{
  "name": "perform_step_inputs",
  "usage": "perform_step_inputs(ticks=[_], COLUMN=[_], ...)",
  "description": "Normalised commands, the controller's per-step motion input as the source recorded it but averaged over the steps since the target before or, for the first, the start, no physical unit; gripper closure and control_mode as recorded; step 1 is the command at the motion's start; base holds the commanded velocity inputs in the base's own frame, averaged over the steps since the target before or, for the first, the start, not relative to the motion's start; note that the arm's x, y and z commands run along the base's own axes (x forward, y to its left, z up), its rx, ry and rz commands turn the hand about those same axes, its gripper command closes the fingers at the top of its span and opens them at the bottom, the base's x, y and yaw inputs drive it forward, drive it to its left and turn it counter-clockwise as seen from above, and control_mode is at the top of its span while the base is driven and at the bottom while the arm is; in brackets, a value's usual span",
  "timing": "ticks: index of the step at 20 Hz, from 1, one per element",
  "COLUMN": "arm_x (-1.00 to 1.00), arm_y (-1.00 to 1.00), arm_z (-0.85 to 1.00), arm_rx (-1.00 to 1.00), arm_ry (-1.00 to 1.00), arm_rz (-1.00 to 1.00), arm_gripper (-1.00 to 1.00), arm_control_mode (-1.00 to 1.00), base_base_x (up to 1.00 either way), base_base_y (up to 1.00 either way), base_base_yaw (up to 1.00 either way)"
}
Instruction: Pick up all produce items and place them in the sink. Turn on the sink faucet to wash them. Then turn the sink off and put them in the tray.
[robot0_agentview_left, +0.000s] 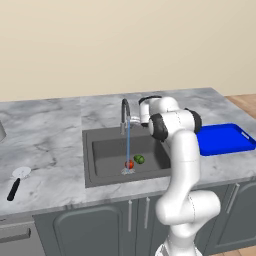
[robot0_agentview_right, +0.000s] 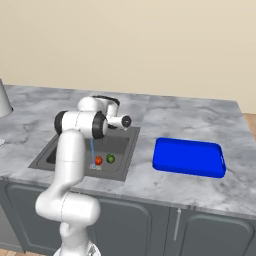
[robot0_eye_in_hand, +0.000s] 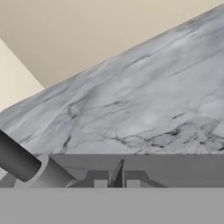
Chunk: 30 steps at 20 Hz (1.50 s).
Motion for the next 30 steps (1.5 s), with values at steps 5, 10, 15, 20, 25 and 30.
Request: perform_step_inputs(ticks=[5, 10, 15, 20, 25, 30], arm_x=[0.02, 0.03, 0.01, 0.01, 0.01, -0.01], arm_y=[0.63, 0.77, 0.86, 0.89, 0.77, 0.13], arm_z=[0.0, 0.0, -0.01, 0.0, 0.0, -0.08], arm_rx=[0.0, 0.0, 0.0, 0.0, -0.01, -0.02], arm_ry=[0.0, 0.0, 0.0, -0.02, -0.04, 0.01], arm_rz=[0.25, 0.25, 0.23, 0.21, 0.19, 0.05], arm_gripper=[1.0, 1.0, 1.0, 1.0, 1.0, -1.0], arm_control_mode=[-1.0, -1.0, -1.0, -1.0, -1.0, -1.0], base_base_x=[0.0, 0.0, 0.0, 0.0, 0.0, 0.0], base_base_y=[0.0, 0.0, 0.0, 0.0, 0.0, 0.0], base_base_yaw=[0.0, 0.0, 0.0, 0.0, 0.0, 0.0])
